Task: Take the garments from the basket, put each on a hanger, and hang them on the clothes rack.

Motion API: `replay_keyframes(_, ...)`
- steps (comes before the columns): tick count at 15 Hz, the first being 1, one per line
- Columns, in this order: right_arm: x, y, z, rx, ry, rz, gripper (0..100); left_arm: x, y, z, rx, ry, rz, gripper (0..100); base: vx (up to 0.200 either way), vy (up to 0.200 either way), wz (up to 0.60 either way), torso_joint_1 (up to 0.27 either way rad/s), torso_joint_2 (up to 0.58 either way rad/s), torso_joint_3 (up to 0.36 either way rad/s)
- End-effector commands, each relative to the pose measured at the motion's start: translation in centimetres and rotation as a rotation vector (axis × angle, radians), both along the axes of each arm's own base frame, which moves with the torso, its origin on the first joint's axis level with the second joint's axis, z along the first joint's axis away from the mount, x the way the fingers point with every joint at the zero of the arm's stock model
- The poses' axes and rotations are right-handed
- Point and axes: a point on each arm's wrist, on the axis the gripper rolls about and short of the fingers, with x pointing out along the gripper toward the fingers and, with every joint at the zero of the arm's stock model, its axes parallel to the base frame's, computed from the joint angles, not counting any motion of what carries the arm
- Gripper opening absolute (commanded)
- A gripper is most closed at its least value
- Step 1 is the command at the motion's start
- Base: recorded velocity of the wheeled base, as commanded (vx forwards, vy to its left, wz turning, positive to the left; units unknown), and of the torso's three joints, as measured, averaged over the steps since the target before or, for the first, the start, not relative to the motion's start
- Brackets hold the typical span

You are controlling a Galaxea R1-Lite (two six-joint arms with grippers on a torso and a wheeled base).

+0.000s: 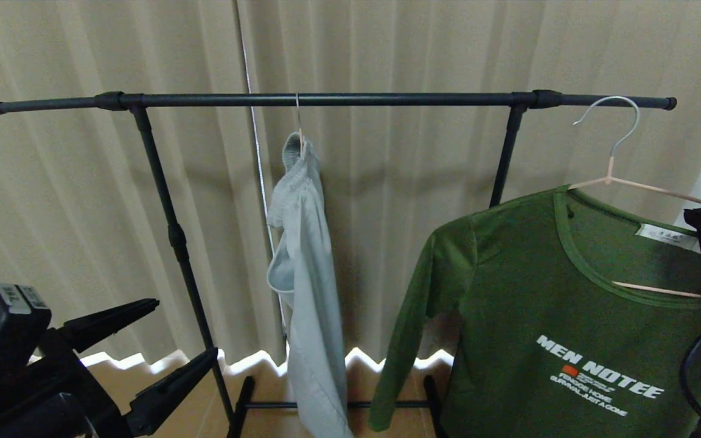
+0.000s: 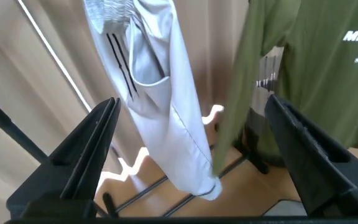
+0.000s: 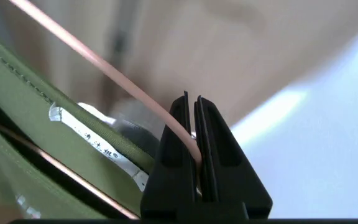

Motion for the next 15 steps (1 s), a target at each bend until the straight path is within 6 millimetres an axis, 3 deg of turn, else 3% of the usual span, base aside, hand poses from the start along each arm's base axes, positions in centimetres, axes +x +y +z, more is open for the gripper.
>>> replay_keyframes(1,-0.13,-0.41,-0.01,-0.012,0.000,-0.054,0,-1.63,0.66,0.37,-0.020,-0.061,-0.006,100,0.000,0.000,0.00,0.000,0.00,0.000)
replay_keyframes(6,-0.38,-0.60,-0.17,-0.011,-0.005,-0.065,0,-1.62,0.72,0.72,-0.030,-0.072,0.001,100,0.000,0.000,0.00,0.000,0.00,0.000)
replay_keyframes(15,-0.57,-0.48,-0.51,-0.009,0.003,-0.055,0,-1.61,0.71,0.49,-0.024,-0.062,0.002,100,0.200,0.000,0.00,0.000,0.00,0.004)
